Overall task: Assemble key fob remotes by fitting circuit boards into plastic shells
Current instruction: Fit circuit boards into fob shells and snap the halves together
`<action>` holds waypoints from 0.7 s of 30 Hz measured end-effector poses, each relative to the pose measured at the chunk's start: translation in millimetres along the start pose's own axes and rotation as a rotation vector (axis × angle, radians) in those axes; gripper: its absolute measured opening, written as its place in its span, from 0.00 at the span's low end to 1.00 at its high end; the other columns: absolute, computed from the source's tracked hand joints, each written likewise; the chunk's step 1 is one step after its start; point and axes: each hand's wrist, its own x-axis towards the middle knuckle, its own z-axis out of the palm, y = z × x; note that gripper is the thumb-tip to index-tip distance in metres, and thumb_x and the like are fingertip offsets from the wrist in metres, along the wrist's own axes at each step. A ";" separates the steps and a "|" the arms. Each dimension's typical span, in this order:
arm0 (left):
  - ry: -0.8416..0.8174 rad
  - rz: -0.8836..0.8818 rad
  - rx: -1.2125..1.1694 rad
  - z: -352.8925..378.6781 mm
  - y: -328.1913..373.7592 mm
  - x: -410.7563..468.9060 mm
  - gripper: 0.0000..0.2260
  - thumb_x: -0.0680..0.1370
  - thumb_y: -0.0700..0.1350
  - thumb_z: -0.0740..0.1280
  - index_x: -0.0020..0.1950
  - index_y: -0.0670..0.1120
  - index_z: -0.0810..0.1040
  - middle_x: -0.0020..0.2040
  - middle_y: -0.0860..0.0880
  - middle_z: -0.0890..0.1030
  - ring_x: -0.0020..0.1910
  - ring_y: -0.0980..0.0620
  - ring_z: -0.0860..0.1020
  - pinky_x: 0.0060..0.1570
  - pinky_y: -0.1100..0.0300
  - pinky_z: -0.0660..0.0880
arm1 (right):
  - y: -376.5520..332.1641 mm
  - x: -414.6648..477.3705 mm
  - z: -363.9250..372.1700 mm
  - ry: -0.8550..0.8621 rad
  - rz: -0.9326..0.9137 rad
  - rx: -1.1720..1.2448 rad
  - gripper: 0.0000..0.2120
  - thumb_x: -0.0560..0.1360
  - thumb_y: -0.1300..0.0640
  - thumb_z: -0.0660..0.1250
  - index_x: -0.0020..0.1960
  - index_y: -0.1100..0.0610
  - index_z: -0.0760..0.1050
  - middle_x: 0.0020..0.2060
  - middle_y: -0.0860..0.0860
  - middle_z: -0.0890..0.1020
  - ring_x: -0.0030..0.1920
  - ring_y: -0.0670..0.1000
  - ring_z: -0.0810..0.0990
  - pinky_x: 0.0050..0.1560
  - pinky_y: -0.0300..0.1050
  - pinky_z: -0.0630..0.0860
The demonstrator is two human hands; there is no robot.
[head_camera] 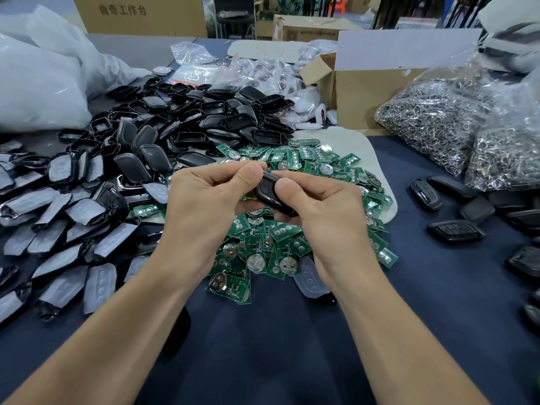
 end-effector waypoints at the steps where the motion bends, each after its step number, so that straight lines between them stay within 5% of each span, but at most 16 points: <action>1: -0.046 -0.036 -0.035 -3.0 1.2 1.4 0.06 0.73 0.44 0.76 0.49 0.46 0.89 0.46 0.44 0.88 0.46 0.47 0.86 0.43 0.59 0.83 | -1.0 -0.3 0.0 -0.007 0.024 0.034 0.08 0.78 0.63 0.72 0.46 0.52 0.88 0.38 0.53 0.88 0.34 0.51 0.84 0.37 0.41 0.81; 6: -0.246 -0.116 -0.014 -10.0 -0.3 3.8 0.19 0.67 0.41 0.80 0.57 0.46 0.87 0.51 0.44 0.88 0.47 0.50 0.86 0.47 0.60 0.82 | -4.1 1.7 -5.9 -0.042 0.218 0.112 0.11 0.79 0.62 0.72 0.40 0.56 0.87 0.34 0.56 0.86 0.29 0.51 0.81 0.29 0.40 0.79; 9: -0.223 -0.158 0.008 -9.8 -4.6 6.0 0.16 0.69 0.43 0.76 0.58 0.45 0.87 0.53 0.41 0.87 0.50 0.50 0.85 0.49 0.61 0.82 | 0.1 4.7 -10.8 -0.008 0.133 -0.140 0.04 0.77 0.57 0.74 0.47 0.49 0.88 0.41 0.47 0.88 0.40 0.47 0.86 0.45 0.46 0.84; 11: -0.215 -0.180 0.029 -12.7 -5.1 8.6 0.15 0.71 0.44 0.75 0.57 0.45 0.87 0.54 0.41 0.87 0.53 0.48 0.85 0.50 0.61 0.82 | -0.2 5.1 -14.0 -0.057 0.056 -0.302 0.12 0.70 0.52 0.76 0.53 0.42 0.86 0.45 0.40 0.88 0.47 0.41 0.86 0.54 0.45 0.82; 15: -0.203 -0.168 0.098 -17.1 -5.2 10.1 0.14 0.69 0.48 0.76 0.54 0.47 0.89 0.52 0.44 0.88 0.53 0.48 0.86 0.52 0.58 0.83 | -0.2 2.4 -13.8 -0.191 0.001 -0.416 0.22 0.66 0.56 0.77 0.58 0.43 0.85 0.47 0.41 0.88 0.50 0.42 0.86 0.58 0.49 0.82; 21: -0.142 -0.140 0.060 -10.4 -5.1 7.4 0.15 0.66 0.47 0.78 0.51 0.49 0.89 0.50 0.46 0.88 0.49 0.52 0.86 0.52 0.57 0.84 | 1.9 0.4 -7.2 -0.179 0.112 -0.049 0.17 0.71 0.69 0.77 0.55 0.52 0.85 0.46 0.49 0.89 0.46 0.47 0.88 0.48 0.40 0.82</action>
